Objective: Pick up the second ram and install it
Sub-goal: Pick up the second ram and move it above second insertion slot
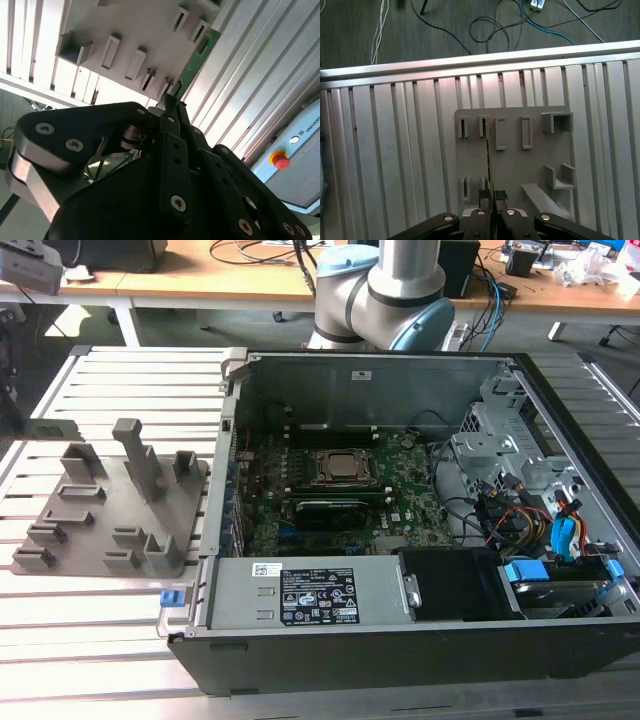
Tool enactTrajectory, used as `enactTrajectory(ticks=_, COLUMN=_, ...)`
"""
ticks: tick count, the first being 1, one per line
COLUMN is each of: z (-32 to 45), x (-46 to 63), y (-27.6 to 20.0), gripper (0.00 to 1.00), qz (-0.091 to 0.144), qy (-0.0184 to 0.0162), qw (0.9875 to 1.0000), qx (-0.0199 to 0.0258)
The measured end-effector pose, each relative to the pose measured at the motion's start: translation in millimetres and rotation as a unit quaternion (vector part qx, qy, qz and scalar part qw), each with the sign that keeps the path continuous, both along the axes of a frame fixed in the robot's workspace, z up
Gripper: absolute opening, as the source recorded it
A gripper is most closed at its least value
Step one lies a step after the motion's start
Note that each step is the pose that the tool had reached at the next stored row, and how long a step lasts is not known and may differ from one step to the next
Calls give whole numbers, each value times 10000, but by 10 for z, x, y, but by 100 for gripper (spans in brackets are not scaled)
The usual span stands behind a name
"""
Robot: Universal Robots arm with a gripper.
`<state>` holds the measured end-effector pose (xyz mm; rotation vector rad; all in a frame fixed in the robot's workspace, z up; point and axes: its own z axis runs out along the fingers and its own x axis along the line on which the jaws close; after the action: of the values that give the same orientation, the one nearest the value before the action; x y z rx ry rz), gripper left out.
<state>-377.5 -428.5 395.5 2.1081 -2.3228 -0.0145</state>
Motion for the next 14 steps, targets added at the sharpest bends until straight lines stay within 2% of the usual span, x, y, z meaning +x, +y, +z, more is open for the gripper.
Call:
enactTrajectory(ticks=2, z=100, x=0, y=0, gripper=14, qz=0, qy=0, qw=10000, qx=0)
enactTrajectory(ticks=7, z=111, x=12, y=-1, gripper=14, qz=1, qy=1, qw=10000, qx=0)
enactTrajectory(ticks=14, z=108, x=313, y=0, gripper=14, qz=0, qy=0, qw=10000, qx=-1)
